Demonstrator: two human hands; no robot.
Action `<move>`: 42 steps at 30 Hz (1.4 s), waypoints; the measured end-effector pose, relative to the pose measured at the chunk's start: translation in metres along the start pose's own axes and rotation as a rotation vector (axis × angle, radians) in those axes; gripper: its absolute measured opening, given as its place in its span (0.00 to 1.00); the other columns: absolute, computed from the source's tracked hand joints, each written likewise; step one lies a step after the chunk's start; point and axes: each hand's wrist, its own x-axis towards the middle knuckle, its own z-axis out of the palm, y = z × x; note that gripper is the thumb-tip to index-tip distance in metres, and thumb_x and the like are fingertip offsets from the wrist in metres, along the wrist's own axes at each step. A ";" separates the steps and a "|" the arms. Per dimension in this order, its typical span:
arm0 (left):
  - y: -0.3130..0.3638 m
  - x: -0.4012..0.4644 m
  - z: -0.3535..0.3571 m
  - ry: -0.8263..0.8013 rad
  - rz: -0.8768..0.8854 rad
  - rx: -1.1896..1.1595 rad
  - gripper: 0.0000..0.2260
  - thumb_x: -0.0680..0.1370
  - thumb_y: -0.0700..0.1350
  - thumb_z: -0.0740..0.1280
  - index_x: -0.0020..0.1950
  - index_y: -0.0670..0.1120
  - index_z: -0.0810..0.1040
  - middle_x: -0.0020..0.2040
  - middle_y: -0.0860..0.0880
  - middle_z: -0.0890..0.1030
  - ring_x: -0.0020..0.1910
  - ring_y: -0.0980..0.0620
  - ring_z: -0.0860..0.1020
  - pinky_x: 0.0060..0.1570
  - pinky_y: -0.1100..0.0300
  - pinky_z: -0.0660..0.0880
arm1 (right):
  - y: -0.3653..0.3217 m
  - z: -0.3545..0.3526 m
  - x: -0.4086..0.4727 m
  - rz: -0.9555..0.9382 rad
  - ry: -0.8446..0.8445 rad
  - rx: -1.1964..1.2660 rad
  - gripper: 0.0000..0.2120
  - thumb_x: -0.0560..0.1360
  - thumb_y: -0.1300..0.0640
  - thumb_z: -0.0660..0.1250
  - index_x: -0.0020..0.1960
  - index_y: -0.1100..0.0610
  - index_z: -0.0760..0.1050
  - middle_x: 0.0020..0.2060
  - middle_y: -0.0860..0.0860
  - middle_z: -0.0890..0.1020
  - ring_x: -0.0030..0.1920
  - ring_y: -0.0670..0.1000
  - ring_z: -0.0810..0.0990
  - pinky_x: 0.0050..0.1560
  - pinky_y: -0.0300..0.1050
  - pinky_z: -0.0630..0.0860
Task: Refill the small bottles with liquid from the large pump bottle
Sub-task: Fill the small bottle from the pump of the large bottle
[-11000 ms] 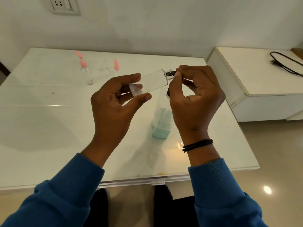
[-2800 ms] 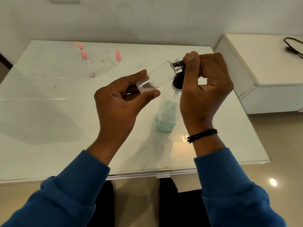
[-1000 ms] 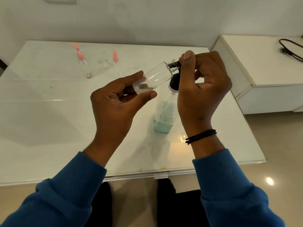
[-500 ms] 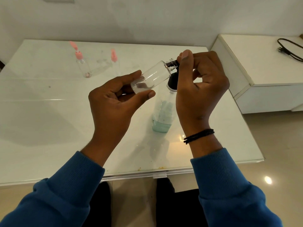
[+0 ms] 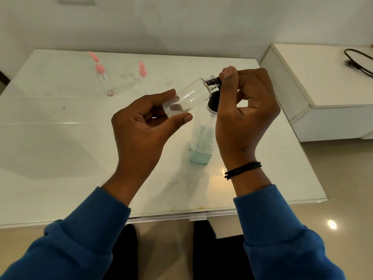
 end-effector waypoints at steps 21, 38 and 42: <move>0.000 0.001 0.000 -0.006 0.010 -0.007 0.20 0.71 0.41 0.81 0.61 0.41 0.83 0.53 0.49 0.85 0.52 0.54 0.86 0.51 0.62 0.82 | -0.001 -0.003 0.010 -0.025 -0.031 -0.039 0.12 0.79 0.61 0.69 0.37 0.61 0.81 0.35 0.45 0.77 0.35 0.47 0.74 0.33 0.47 0.72; -0.003 0.001 0.000 -0.003 -0.002 -0.018 0.20 0.71 0.41 0.81 0.61 0.40 0.83 0.53 0.48 0.86 0.52 0.52 0.86 0.52 0.59 0.83 | 0.000 -0.001 0.001 0.003 -0.016 -0.010 0.11 0.80 0.63 0.68 0.39 0.62 0.81 0.36 0.46 0.77 0.37 0.44 0.75 0.33 0.44 0.73; -0.003 0.001 0.001 -0.002 -0.002 -0.028 0.20 0.70 0.40 0.81 0.61 0.41 0.83 0.53 0.49 0.85 0.52 0.54 0.85 0.51 0.62 0.82 | 0.000 -0.002 0.003 0.000 -0.030 -0.015 0.11 0.80 0.63 0.68 0.38 0.61 0.81 0.36 0.45 0.77 0.36 0.45 0.75 0.33 0.44 0.73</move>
